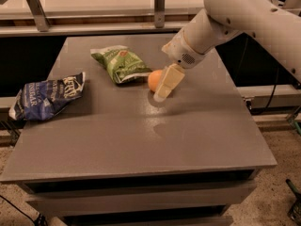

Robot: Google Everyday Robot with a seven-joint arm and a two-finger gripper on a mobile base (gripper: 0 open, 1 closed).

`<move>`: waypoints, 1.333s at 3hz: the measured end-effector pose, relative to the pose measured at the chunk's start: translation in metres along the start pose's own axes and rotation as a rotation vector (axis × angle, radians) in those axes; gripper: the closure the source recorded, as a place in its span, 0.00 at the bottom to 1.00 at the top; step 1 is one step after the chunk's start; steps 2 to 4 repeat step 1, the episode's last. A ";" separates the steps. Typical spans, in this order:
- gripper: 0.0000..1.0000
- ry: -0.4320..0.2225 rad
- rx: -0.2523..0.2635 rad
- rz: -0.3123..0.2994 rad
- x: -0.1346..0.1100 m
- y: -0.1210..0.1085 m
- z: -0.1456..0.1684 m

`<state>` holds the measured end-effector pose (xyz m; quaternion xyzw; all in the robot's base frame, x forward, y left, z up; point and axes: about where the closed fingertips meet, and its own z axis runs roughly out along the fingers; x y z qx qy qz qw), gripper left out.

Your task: Move orange near green jalapeno chip bag

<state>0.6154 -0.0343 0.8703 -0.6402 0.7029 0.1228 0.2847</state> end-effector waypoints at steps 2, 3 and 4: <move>0.00 0.000 0.000 0.000 0.000 0.000 0.000; 0.00 0.000 0.000 0.000 0.000 0.000 0.000; 0.00 0.000 0.000 0.000 0.000 0.000 0.000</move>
Offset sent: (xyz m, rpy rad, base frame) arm 0.0000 0.0000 0.0000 0.0000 0.0000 0.0000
